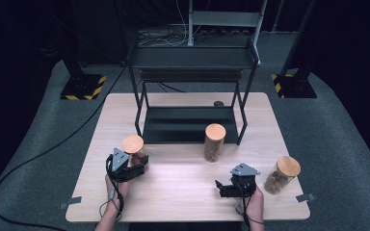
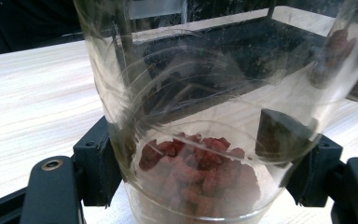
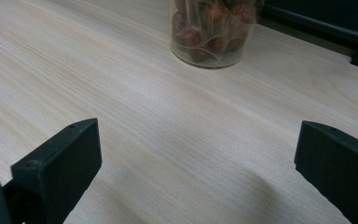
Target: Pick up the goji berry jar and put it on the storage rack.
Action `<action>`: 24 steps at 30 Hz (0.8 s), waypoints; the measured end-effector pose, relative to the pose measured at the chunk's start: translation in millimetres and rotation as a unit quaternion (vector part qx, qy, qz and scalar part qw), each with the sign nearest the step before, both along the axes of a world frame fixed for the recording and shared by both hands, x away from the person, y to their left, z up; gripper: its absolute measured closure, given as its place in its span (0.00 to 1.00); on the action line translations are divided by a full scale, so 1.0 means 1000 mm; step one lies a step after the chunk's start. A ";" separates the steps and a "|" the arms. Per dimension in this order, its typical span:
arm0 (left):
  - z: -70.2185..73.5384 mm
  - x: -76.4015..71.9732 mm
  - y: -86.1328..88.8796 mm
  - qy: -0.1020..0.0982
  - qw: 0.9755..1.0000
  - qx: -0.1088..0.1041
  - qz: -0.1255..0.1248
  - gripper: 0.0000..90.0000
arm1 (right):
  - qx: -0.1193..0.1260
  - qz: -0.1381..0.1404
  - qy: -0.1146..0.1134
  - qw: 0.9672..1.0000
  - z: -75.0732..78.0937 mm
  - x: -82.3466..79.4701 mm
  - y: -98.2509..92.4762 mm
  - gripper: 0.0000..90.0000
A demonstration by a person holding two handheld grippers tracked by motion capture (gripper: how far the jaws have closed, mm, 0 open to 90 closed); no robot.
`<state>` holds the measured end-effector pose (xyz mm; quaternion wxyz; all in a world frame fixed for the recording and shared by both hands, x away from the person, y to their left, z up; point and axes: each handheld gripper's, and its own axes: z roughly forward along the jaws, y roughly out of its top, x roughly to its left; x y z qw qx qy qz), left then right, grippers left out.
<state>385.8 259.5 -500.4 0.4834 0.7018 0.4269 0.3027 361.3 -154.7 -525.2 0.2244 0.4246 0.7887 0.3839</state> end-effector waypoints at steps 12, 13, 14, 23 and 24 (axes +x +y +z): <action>0.004 -0.003 -0.001 0.001 1.000 0.002 -0.006 0.28 | 0.004 0.005 0.006 1.000 0.000 0.001 -0.001 0.00; 0.005 -0.002 -0.001 0.001 1.000 0.002 -0.008 0.28 | 0.004 0.005 0.006 1.000 0.000 0.001 -0.001 0.00; 0.005 -0.002 -0.002 0.001 1.000 0.002 -0.009 0.28 | 0.004 0.005 0.006 1.000 0.000 0.001 -0.001 0.00; 0.009 -0.003 -0.004 -0.002 1.000 0.003 -0.014 0.28 | -0.002 0.009 0.009 1.000 0.000 0.002 0.000 0.00; 0.009 -0.003 -0.004 -0.002 1.000 0.004 -0.015 0.28 | -0.001 0.009 0.010 1.000 0.000 0.002 0.000 0.01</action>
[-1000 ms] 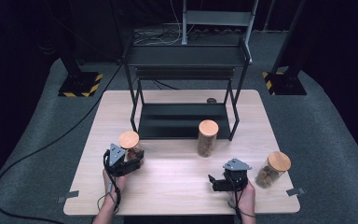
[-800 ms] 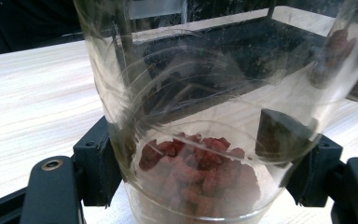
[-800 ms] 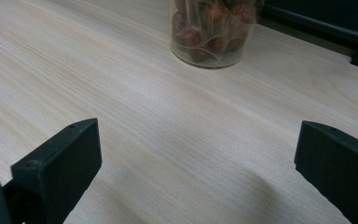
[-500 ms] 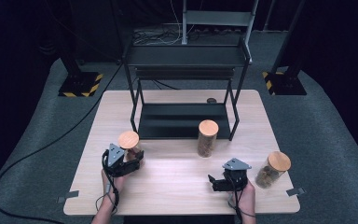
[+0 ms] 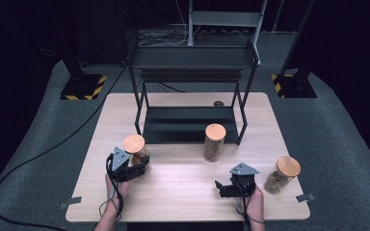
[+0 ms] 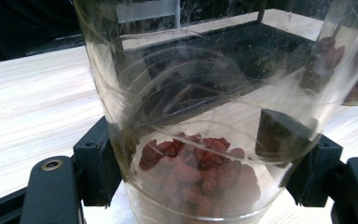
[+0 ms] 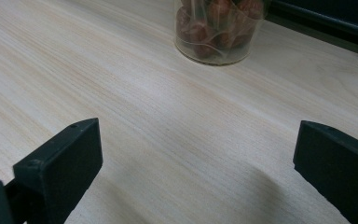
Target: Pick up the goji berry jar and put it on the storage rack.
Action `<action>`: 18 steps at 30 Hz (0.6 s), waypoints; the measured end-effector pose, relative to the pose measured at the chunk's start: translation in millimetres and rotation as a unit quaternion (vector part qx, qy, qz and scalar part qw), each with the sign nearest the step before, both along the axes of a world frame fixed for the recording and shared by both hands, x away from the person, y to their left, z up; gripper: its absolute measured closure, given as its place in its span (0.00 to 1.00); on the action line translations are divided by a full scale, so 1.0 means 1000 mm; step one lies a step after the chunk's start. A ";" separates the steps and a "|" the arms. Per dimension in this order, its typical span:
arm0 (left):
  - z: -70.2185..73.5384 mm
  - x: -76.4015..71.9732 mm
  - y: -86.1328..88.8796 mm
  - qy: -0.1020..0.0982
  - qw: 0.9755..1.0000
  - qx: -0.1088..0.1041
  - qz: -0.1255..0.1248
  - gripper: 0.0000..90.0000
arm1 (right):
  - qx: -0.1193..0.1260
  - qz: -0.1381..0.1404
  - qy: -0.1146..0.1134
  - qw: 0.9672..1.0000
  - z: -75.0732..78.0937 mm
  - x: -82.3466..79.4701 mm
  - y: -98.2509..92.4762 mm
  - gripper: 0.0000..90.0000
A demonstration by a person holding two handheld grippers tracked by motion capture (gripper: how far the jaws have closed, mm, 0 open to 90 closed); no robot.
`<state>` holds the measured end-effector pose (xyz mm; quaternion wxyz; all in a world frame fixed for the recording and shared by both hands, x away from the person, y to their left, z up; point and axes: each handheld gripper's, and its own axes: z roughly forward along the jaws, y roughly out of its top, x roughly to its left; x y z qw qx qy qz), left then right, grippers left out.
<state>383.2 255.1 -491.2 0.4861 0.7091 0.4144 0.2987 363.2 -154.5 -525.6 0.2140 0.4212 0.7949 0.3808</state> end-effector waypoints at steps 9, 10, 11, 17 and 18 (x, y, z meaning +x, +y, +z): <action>0.001 0.000 -0.002 0.001 1.000 0.000 -0.004 0.28 | -0.002 -0.002 0.001 1.000 0.000 0.000 0.000 0.01; 0.002 0.000 -0.002 0.000 1.000 0.001 -0.005 0.28 | -0.001 -0.002 0.001 1.000 0.000 0.000 0.000 0.01; 0.002 0.001 -0.002 -0.001 1.000 0.002 -0.005 0.28 | 0.000 -0.002 0.001 1.000 0.000 0.001 0.000 0.01; 0.005 0.003 -0.002 -0.002 1.000 0.008 -0.009 0.28 | -0.002 -0.002 0.002 1.000 0.000 0.001 0.000 0.01; 0.006 0.003 -0.002 -0.002 1.000 0.009 -0.010 0.28 | -0.001 -0.003 0.001 1.000 0.000 0.001 0.000 0.01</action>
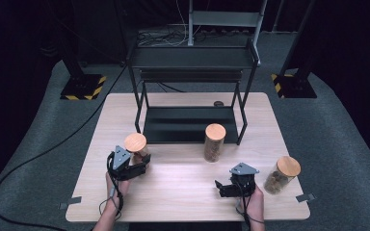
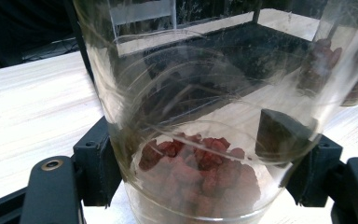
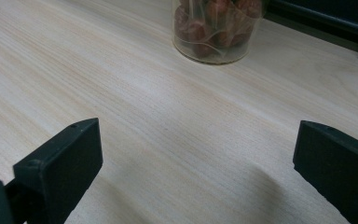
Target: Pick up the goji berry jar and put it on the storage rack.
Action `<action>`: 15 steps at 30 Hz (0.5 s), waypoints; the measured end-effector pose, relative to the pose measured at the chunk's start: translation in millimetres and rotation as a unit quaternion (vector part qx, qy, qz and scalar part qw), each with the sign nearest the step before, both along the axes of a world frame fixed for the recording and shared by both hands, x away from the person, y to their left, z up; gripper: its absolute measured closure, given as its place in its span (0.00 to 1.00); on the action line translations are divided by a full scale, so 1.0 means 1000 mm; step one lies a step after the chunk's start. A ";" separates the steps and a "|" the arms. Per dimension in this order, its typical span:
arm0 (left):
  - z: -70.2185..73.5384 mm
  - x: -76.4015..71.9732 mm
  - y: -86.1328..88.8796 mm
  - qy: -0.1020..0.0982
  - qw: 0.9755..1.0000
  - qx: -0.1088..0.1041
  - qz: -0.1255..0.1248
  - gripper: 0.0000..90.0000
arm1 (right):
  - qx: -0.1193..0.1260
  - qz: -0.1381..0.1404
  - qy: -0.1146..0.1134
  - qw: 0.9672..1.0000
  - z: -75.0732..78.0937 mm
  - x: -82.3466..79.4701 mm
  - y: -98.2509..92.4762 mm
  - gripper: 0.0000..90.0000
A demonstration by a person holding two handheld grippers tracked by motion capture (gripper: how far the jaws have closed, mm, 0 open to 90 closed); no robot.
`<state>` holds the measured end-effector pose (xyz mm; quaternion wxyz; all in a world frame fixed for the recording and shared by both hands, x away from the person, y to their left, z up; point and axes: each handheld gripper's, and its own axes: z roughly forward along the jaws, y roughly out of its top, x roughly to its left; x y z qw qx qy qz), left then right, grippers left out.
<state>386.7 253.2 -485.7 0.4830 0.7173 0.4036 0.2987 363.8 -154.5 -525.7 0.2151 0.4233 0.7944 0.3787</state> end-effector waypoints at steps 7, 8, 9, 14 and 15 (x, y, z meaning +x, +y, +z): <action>0.002 0.002 -0.001 -0.001 1.000 -0.001 -0.003 0.28 | 0.001 -0.002 0.000 1.000 0.000 0.000 0.000 0.01; 0.002 0.002 -0.001 0.000 1.000 -0.003 -0.004 0.28 | 0.001 0.000 0.002 1.000 0.000 0.000 0.000 0.01; 0.002 0.002 -0.001 0.000 1.000 -0.003 -0.004 0.28 | 0.001 0.000 0.002 1.000 0.000 0.000 0.000 0.01; 0.004 0.002 0.000 -0.001 1.000 -0.003 -0.006 0.28 | 0.007 -0.002 0.001 1.000 0.000 0.000 -0.001 0.01; 0.004 0.003 0.000 0.000 1.000 -0.002 -0.006 0.28 | 0.006 -0.003 0.000 1.000 0.000 0.000 -0.001 0.01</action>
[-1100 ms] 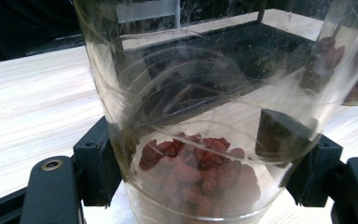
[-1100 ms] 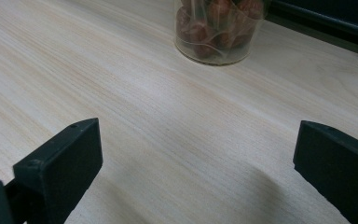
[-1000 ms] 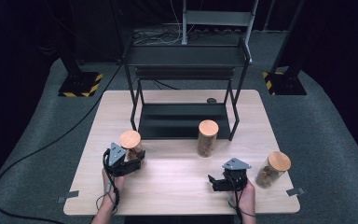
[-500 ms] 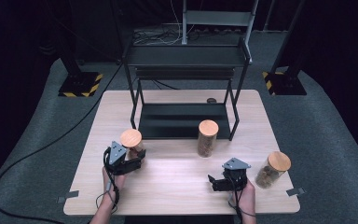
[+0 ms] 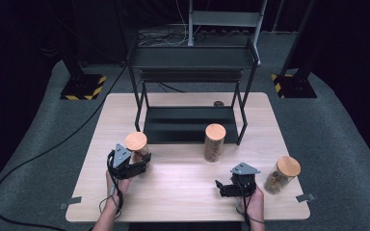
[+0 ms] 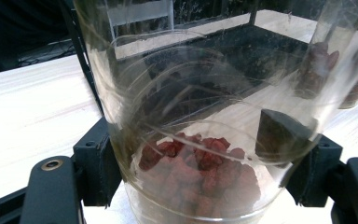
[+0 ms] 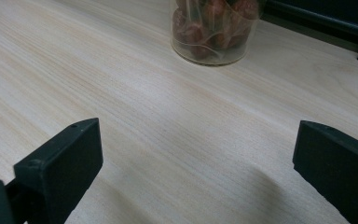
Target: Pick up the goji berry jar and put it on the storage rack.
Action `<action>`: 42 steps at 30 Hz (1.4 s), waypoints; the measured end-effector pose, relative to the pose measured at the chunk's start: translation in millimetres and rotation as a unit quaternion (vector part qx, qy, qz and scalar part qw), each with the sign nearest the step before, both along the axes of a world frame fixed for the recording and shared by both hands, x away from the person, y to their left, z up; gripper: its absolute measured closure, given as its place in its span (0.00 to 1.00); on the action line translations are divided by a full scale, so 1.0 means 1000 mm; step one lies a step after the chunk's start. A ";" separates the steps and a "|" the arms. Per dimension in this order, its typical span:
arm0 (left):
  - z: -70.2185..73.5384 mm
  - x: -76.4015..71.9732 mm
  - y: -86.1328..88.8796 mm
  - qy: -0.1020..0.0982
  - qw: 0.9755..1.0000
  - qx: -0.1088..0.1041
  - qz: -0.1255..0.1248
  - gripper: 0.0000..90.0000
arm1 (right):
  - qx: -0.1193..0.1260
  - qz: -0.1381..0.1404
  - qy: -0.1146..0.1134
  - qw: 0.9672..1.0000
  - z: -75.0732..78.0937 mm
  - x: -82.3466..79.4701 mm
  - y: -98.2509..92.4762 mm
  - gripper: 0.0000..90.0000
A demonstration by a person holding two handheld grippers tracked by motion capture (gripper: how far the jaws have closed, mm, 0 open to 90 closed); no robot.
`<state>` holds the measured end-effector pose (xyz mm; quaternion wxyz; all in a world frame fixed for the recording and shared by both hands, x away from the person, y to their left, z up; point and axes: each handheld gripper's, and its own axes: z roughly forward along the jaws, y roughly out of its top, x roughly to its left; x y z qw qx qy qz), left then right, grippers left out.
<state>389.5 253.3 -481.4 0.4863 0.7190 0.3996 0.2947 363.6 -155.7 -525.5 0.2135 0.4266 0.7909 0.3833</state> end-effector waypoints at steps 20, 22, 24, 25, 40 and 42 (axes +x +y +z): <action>0.003 0.007 -0.003 0.006 1.000 0.004 -0.011 0.28 | -0.001 -0.003 0.001 1.000 0.000 0.000 0.000 0.01; 0.004 0.008 -0.004 0.006 1.000 0.005 -0.013 0.28 | -0.001 -0.003 0.001 1.000 0.000 0.000 0.000 0.01; 0.005 0.008 -0.004 0.005 1.000 0.004 -0.014 0.28 | -0.003 -0.001 0.001 1.000 0.000 0.000 0.000 0.01; 0.005 0.008 -0.005 0.005 1.000 0.004 -0.015 0.28 | -0.004 0.000 0.001 1.000 0.000 0.000 0.001 0.01; 0.007 0.014 -0.008 0.006 1.000 0.002 -0.021 0.28 | -0.014 -0.013 0.001 1.000 -0.001 0.001 0.002 0.02; 0.008 0.014 -0.009 0.005 1.000 0.002 -0.022 0.28 | -0.012 -0.014 0.003 1.000 -0.001 0.001 0.002 0.02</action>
